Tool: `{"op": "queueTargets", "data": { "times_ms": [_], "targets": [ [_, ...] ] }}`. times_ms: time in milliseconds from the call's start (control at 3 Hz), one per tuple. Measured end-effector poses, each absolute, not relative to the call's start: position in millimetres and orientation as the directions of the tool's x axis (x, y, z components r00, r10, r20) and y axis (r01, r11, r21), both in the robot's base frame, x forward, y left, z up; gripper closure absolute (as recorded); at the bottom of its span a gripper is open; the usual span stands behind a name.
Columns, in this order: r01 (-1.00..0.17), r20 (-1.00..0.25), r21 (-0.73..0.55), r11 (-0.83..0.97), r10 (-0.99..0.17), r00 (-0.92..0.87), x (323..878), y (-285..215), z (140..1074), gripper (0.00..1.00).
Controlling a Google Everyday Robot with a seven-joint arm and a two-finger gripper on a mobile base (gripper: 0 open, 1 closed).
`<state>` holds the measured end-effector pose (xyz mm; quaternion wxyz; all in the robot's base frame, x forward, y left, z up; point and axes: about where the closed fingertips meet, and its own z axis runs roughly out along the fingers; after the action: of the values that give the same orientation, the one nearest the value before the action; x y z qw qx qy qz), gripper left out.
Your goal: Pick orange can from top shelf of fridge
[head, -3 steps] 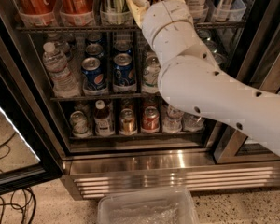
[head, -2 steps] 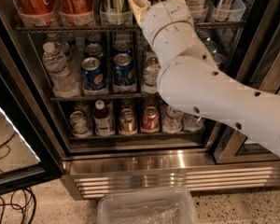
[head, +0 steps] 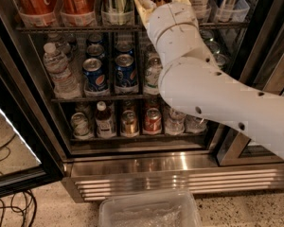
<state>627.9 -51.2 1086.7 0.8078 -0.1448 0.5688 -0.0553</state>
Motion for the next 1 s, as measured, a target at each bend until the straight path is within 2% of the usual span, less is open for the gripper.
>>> {"op": "queueTargets", "data": {
  "times_ms": [1000],
  "targets": [
    [-0.078, -0.907, -0.323, 0.943, -0.285, 0.311, 647.6, -57.3, 1088.7, 0.36]
  ]
}}
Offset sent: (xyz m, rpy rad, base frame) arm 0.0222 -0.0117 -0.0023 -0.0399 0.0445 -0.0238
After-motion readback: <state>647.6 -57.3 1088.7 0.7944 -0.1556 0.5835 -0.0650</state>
